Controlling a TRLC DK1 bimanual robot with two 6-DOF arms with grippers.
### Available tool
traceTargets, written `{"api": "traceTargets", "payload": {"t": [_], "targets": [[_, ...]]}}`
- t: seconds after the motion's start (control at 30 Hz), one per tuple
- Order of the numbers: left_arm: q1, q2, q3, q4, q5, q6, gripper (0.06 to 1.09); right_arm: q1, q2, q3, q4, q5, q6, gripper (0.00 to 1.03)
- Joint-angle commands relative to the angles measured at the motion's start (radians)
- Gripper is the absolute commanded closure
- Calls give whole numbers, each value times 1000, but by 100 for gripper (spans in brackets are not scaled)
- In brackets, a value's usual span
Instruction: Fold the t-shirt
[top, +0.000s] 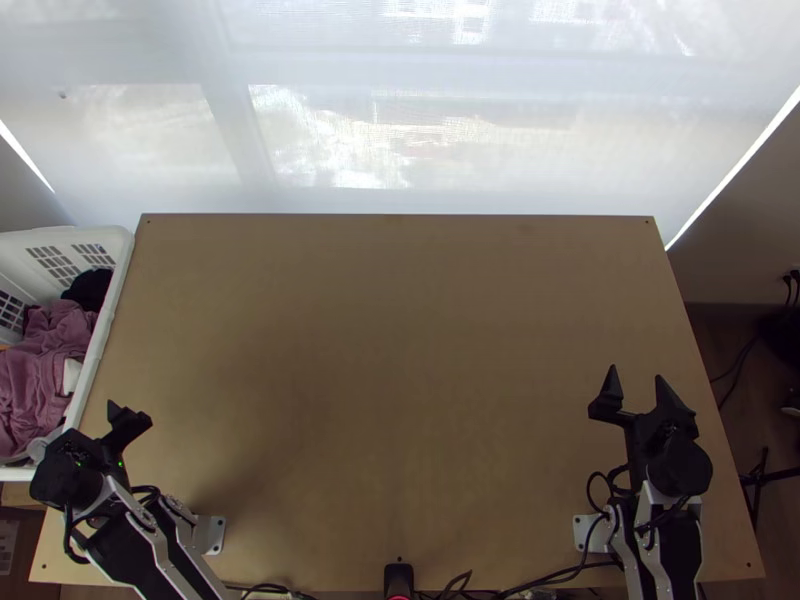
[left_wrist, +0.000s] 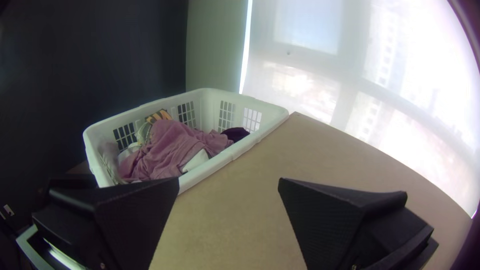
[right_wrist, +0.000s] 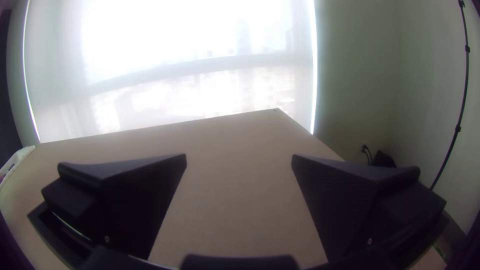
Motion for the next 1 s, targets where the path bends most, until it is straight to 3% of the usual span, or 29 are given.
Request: {"api": "traceTargets", "payload": {"t": [0.0,0.97], "targets": [[0,1,0,0,-1,0,11,0,0,0,0,0,0,5],[0,1,0,0,-1,0,11,22,0,0,0,0,0,5]]}}
